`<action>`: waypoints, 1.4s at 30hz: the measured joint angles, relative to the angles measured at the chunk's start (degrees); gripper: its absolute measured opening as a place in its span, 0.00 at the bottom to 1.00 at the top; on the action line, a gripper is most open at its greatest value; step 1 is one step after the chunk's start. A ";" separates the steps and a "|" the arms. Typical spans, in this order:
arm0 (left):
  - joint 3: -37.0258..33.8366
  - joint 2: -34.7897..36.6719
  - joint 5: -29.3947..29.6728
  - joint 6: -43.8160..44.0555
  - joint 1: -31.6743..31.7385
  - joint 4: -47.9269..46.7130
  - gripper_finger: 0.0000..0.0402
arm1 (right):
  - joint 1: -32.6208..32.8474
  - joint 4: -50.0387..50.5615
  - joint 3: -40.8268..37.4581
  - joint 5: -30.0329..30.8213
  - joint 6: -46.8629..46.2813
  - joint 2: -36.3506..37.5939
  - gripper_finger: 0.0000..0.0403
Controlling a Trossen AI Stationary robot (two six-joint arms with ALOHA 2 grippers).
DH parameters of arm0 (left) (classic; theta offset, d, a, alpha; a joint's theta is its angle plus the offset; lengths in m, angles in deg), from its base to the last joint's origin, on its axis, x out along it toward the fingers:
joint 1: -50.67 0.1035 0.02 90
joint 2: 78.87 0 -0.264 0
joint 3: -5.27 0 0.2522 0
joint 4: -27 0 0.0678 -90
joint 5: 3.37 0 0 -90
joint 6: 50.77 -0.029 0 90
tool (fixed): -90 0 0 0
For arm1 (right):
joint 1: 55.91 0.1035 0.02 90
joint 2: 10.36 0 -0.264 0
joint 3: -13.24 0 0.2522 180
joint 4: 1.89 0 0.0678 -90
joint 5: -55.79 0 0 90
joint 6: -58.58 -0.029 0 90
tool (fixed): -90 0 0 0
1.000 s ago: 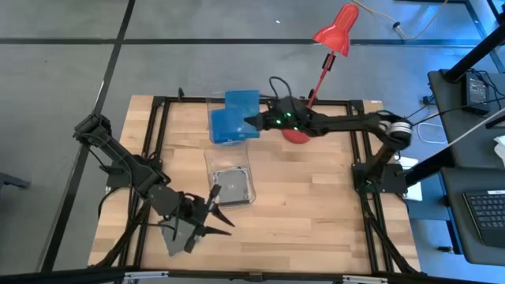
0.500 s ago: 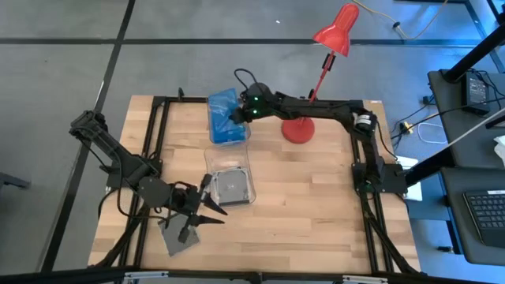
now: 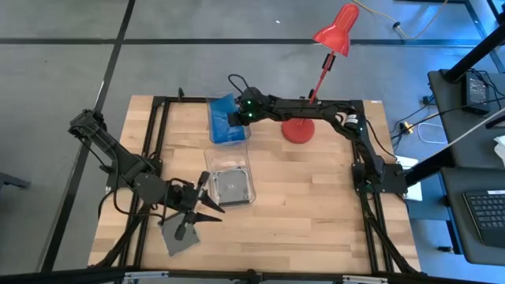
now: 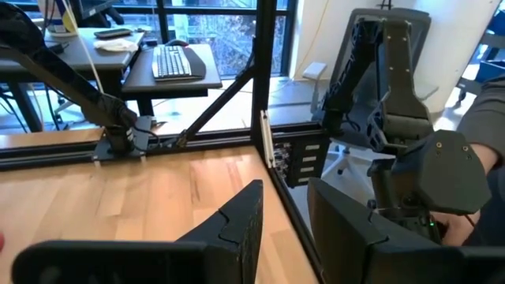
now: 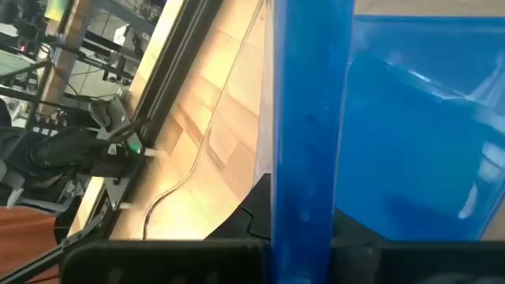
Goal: Pick & place jewel cases by type
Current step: Put the blue cd case into the top transparent bin
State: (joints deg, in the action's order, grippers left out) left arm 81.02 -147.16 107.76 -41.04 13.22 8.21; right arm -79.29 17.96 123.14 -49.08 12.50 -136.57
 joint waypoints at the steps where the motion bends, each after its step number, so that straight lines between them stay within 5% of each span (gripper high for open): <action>1: 0.00 0.00 0.00 -0.08 0.00 0.01 0.25 | -0.02 0.00 0.00 -0.13 0.49 0.00 0.04; 7: 0.00 0.00 0.21 -0.91 0.07 0.01 0.25 | -0.02 -0.34 0.00 -1.33 6.01 0.00 0.07; 20: 0.00 -0.02 0.26 -0.91 0.07 -0.12 0.25 | -0.02 -0.09 0.00 -0.98 5.32 0.00 0.35; 42: 0.00 -0.02 4.68 18.61 0.07 -17.76 0.24 | -0.04 7.50 -0.09 2.50 8.48 4.61 0.36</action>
State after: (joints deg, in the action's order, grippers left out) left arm 81.02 -147.19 112.44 -22.43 13.28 -9.55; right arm -79.33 25.46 123.05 -46.58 20.98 -131.96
